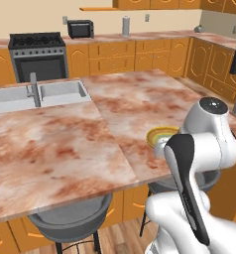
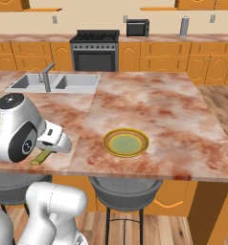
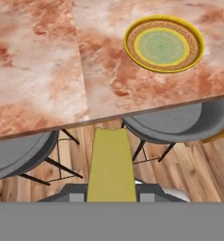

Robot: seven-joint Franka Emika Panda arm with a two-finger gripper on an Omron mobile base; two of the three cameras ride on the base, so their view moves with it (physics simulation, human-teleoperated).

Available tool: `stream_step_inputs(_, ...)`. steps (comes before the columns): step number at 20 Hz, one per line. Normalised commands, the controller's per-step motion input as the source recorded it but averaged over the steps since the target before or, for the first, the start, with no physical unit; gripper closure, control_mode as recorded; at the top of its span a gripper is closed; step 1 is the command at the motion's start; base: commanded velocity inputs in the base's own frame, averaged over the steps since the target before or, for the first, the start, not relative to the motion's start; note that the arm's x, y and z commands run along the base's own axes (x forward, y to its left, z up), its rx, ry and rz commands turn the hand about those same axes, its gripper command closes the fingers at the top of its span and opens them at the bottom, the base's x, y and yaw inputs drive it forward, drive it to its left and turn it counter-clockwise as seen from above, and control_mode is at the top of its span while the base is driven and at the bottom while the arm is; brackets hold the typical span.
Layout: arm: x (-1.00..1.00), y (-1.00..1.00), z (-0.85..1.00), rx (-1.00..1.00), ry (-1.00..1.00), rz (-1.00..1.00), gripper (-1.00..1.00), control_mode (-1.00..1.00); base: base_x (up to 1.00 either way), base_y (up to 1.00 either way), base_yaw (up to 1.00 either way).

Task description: Retrieve the butter from the fridge and place it on a plate on the dining table. Then retrieve the butter knife by the fridge and place it near the plate.

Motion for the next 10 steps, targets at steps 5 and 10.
stream_step_inputs(5, 0.92, -0.36, 0.13, -0.03, 0.06, -0.01, 1.00, -1.00, 0.00, 0.00, 0.00)
stream_step_inputs(10, 1.00, -0.71, -0.13, 0.00, 0.11, 0.04, 1.00, -1.00, 0.00, 0.00, 0.00)
